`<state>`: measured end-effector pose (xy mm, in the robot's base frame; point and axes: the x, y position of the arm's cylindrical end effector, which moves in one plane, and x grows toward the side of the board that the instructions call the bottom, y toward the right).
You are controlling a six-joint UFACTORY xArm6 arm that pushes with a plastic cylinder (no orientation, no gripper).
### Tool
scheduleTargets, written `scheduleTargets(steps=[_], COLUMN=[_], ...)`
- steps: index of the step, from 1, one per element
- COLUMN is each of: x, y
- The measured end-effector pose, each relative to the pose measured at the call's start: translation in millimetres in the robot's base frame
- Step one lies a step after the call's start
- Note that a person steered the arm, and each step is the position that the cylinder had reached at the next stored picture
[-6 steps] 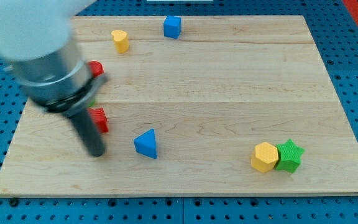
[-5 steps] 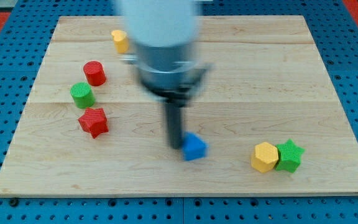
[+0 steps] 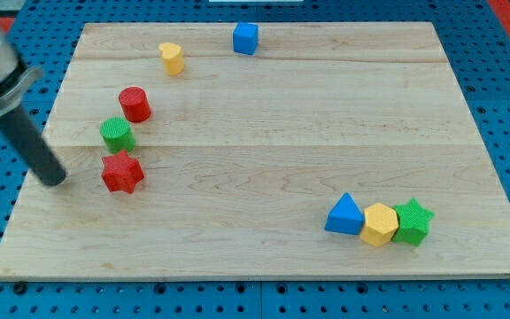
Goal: Slide the red star closer to the triangle
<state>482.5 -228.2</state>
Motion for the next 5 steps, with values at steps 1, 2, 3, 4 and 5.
scheduleTargets(steps=[1,2,3,4,5], x=[8.2,43.7,51.3,53.6,50.7], y=[111.5,197.8,200.7,247.5,175.2])
